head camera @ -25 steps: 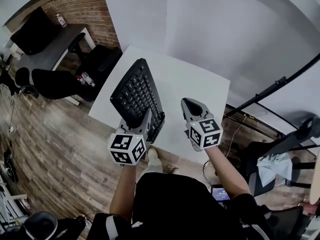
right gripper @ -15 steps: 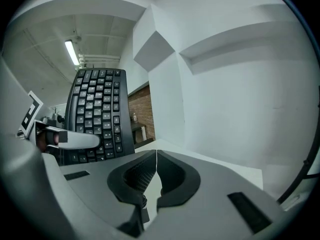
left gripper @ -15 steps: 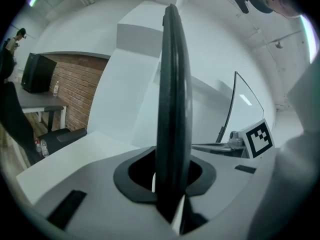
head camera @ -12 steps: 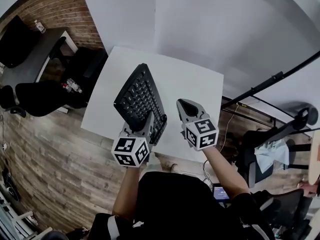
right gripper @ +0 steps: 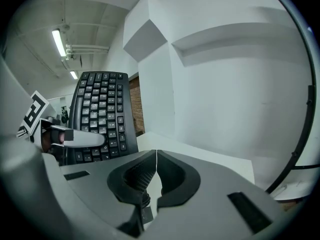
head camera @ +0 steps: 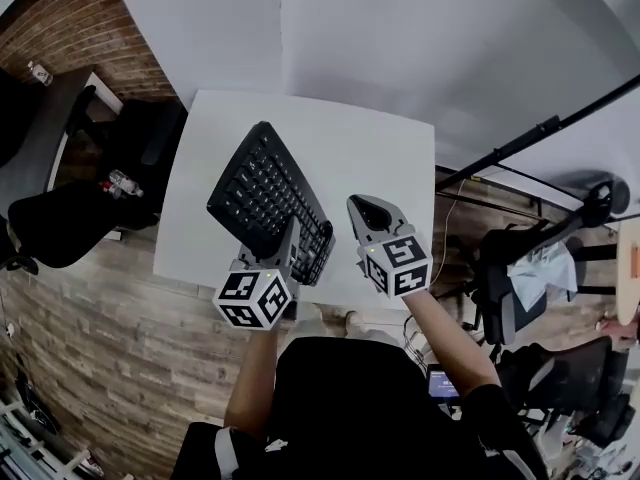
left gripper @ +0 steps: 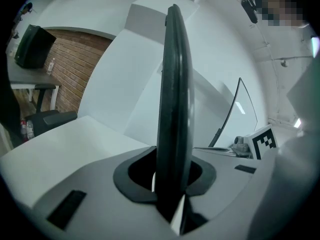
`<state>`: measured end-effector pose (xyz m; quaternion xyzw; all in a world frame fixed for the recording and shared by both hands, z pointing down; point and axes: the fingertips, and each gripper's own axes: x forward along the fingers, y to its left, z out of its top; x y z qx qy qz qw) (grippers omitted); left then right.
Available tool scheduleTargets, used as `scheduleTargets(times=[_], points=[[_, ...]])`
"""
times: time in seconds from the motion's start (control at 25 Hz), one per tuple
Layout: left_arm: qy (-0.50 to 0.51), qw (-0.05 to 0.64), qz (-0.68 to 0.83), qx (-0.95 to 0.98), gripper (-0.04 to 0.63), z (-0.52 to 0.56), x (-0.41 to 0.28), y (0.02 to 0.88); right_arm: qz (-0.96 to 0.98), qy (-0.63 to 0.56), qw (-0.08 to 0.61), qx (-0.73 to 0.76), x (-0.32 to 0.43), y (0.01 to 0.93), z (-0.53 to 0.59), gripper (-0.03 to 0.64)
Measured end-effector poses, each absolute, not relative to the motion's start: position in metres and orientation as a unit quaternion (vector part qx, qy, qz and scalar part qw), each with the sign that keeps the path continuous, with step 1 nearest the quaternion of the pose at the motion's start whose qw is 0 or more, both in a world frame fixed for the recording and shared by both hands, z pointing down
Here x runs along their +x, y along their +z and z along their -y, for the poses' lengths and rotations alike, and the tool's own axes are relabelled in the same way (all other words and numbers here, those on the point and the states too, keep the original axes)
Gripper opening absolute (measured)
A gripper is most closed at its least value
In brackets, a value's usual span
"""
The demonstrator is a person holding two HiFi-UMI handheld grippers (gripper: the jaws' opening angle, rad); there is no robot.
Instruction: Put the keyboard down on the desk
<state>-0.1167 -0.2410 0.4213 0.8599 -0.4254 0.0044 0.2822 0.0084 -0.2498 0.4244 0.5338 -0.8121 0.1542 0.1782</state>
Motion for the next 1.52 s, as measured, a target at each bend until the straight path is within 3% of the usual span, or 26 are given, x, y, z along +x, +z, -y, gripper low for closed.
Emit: scheduleTargets(times=[0.8,1.52], points=[[0.017,0.331,0.376,0.866,0.089,0.253,-0.084,0.452,0.79,0.208,0.182,0.547,0.044,0.47,0.235,0.041],[0.044,0.406,0.342,0.846,0.103,0.276,-0.067,0.503,0.837,0.28,0.188,0.43,0.041,0.514,0.271,0.043]])
